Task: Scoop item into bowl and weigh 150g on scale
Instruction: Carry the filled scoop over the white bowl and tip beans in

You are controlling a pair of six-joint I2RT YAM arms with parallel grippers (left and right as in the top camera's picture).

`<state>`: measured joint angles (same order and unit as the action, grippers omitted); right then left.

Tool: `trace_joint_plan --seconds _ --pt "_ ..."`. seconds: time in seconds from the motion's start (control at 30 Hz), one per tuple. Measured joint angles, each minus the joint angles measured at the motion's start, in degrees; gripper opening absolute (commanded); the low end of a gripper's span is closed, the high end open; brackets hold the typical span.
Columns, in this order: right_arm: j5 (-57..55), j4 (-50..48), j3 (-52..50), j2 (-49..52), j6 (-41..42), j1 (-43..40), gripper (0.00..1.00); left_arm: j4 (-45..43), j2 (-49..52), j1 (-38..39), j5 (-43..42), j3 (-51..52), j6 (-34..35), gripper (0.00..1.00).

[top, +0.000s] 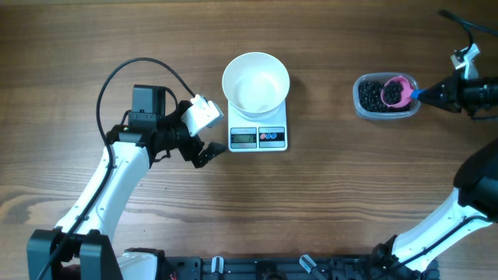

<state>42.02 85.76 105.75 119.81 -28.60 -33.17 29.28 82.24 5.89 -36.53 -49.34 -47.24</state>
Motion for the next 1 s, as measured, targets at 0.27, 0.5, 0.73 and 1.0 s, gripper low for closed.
trace_joint_plan --seconds 0.27,0.5,0.73,1.0 --pt "9.0 2.9 0.0 0.0 -2.6 0.5 0.04 0.0 0.0 0.0 0.0 0.0 0.0 1.0" --pt "13.5 3.1 0.0 0.0 -1.6 9.8 0.04 0.0 0.0 0.0 0.0 0.0 0.0 1.0" --pt "14.5 -1.0 2.5 0.1 6.1 22.8 0.04 0.0 0.0 0.0 0.0 0.0 0.0 1.0" --pt "6.6 -5.5 13.1 0.1 16.2 36.7 0.04 0.0 0.0 0.0 0.0 0.0 0.0 1.0"
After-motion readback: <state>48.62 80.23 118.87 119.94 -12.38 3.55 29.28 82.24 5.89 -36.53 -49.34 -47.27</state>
